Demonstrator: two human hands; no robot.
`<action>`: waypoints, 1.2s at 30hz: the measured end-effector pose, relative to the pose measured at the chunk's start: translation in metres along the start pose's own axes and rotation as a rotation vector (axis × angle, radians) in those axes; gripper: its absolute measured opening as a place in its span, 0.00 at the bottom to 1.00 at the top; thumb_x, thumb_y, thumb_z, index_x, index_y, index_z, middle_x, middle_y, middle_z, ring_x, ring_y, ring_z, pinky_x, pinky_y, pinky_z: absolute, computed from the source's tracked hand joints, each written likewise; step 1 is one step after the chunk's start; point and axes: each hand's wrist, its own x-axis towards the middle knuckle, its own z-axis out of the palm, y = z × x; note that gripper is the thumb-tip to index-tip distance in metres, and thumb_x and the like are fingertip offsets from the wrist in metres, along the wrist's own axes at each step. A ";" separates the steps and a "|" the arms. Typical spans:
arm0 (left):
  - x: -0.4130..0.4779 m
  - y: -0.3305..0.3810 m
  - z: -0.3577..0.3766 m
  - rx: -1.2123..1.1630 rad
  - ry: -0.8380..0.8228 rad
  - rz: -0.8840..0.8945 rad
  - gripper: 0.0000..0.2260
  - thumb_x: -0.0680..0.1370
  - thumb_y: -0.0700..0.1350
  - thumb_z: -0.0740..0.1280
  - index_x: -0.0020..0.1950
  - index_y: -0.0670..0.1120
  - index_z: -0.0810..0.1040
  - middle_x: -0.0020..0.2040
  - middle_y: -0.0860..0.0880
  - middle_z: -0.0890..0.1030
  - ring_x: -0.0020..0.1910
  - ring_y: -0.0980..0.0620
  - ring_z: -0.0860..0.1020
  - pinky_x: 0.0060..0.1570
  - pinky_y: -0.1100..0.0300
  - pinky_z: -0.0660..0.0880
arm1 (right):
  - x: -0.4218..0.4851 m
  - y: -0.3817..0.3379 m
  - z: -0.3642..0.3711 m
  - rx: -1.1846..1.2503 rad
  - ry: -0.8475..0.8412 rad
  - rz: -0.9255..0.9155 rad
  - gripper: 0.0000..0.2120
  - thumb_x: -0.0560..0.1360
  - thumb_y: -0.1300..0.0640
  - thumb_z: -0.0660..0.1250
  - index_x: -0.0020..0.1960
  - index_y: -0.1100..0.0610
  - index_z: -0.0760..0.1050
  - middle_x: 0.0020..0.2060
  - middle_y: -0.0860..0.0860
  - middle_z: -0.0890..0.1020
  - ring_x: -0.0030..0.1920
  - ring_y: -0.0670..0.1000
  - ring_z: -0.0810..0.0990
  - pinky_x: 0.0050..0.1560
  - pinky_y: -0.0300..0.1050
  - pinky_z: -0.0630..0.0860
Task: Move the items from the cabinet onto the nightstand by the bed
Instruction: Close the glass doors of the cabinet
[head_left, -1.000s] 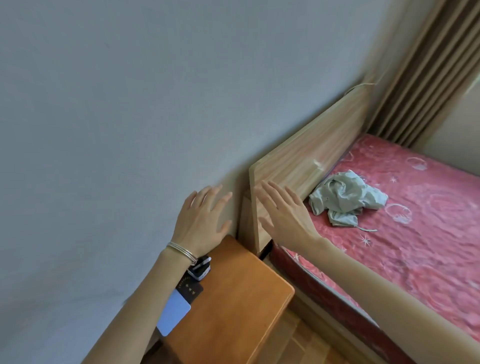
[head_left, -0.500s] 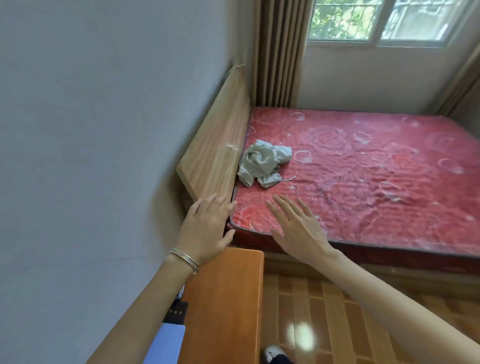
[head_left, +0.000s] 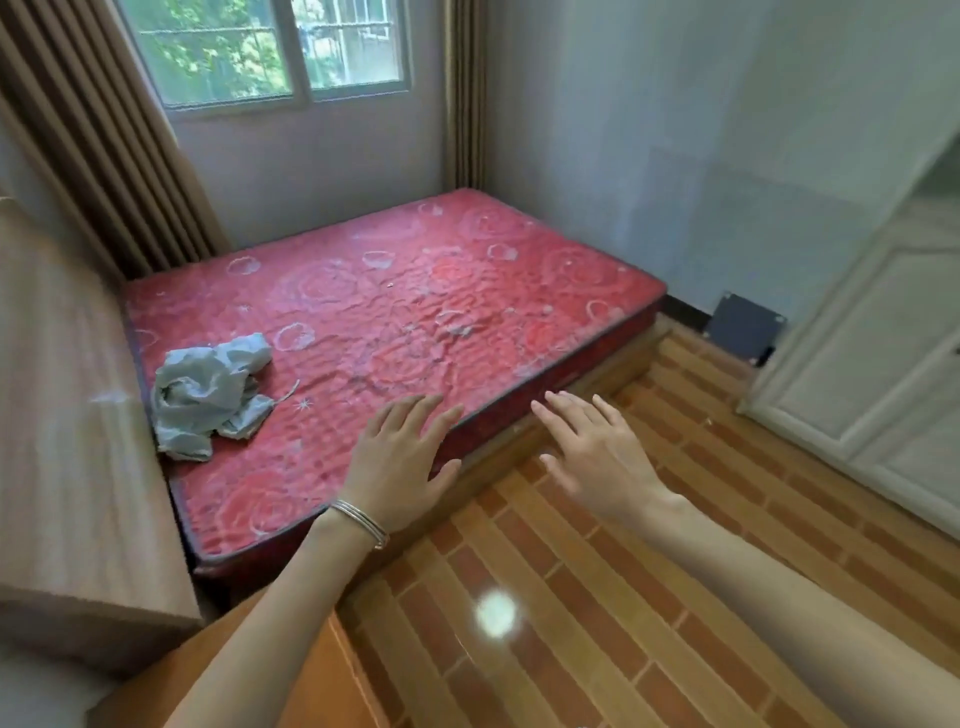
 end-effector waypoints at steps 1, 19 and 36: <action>0.014 0.015 0.005 -0.017 -0.003 0.045 0.26 0.73 0.58 0.56 0.67 0.48 0.73 0.64 0.45 0.76 0.62 0.42 0.73 0.61 0.45 0.69 | -0.011 0.016 -0.004 -0.021 0.001 0.040 0.28 0.71 0.53 0.70 0.68 0.59 0.69 0.64 0.57 0.74 0.66 0.55 0.71 0.65 0.58 0.67; 0.226 0.292 0.060 -0.134 0.042 0.508 0.26 0.72 0.57 0.57 0.68 0.50 0.72 0.66 0.48 0.74 0.65 0.46 0.72 0.62 0.49 0.69 | -0.157 0.293 -0.097 -0.280 -0.080 0.466 0.27 0.73 0.50 0.67 0.70 0.56 0.67 0.66 0.55 0.72 0.67 0.54 0.69 0.67 0.54 0.63; 0.412 0.320 0.098 -0.123 0.095 0.680 0.24 0.73 0.56 0.58 0.67 0.51 0.73 0.62 0.52 0.77 0.63 0.49 0.73 0.62 0.51 0.69 | -0.082 0.419 -0.081 -0.295 0.002 0.575 0.24 0.75 0.44 0.55 0.67 0.53 0.71 0.62 0.52 0.76 0.62 0.52 0.75 0.64 0.54 0.67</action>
